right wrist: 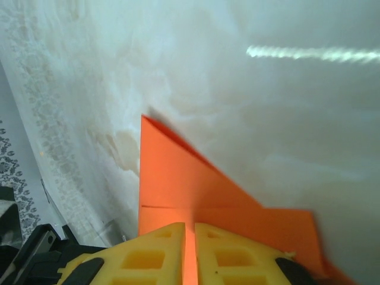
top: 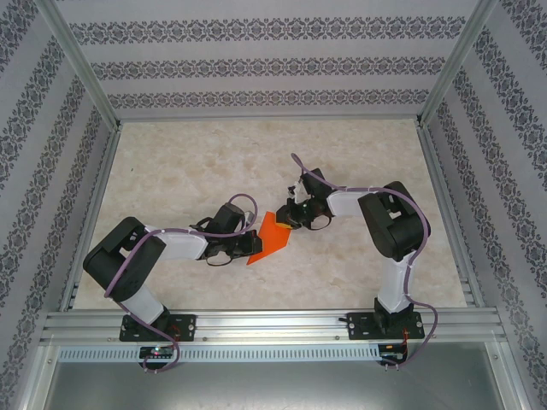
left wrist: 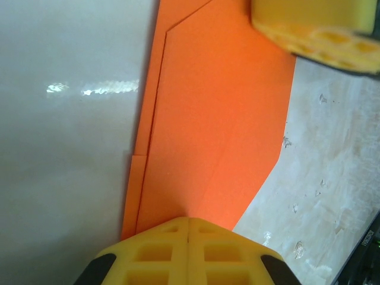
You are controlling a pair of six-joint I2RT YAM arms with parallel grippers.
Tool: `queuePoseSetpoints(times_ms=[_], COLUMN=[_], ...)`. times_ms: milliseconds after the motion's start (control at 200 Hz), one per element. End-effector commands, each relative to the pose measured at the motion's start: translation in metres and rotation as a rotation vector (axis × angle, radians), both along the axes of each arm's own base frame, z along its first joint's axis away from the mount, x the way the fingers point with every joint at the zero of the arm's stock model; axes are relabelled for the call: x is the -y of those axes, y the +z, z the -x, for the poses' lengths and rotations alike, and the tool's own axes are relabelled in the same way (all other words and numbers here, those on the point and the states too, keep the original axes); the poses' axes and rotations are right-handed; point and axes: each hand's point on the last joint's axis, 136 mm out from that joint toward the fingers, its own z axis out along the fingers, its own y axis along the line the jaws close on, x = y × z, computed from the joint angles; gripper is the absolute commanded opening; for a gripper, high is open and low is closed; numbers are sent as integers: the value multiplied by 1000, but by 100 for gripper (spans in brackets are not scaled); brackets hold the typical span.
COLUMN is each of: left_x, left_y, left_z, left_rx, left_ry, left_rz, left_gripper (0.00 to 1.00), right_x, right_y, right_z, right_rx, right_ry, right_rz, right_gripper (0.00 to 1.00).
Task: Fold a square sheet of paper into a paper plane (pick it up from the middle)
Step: Fourth fold the wing at the center of the table.
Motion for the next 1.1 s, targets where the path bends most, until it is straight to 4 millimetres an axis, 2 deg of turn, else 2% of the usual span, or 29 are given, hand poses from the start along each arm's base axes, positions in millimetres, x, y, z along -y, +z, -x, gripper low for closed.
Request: queuePoseSetpoints(times_ms=[0, 225, 300, 380, 535, 609, 674, 854, 1019, 1094], left_x=[-65, -64, -63, -62, -57, -55, -53, -49, -47, -47], left_y=[-68, -67, -66, -64, -58, -57, -55, -52, -50, -49], left_z=[60, 59, 58, 57, 53, 51, 49, 45, 44, 44], left_rx=[-226, -224, -221, -218, -207, -201, -197, -189, -186, -185], left_ry=[14, 10, 10, 10, 4, 2, -1, -8, -11, -11], left_rz=[-319, -315, -312, -310, -291, -288, -283, -267, -261, -263], left_gripper=[0, 0, 0, 0, 0, 0, 0, 0, 0, 0], right_x=[53, 70, 68, 65, 50, 36, 19, -23, -34, -37], right_y=[-41, -30, -15, 11, 51, 56, 54, 32, 0, -7], right_z=[-24, -40, -44, -46, -30, -15, -1, 26, 37, 45], right_rx=[15, 32, 51, 93, 166, 172, 160, 122, 67, 51], right_ry=[-117, -135, -127, -126, -95, -67, -38, 32, 54, 72], right_rz=[196, 203, 188, 167, 138, 126, 103, 85, 117, 116], right_gripper=[14, 15, 15, 15, 17, 17, 17, 16, 14, 14])
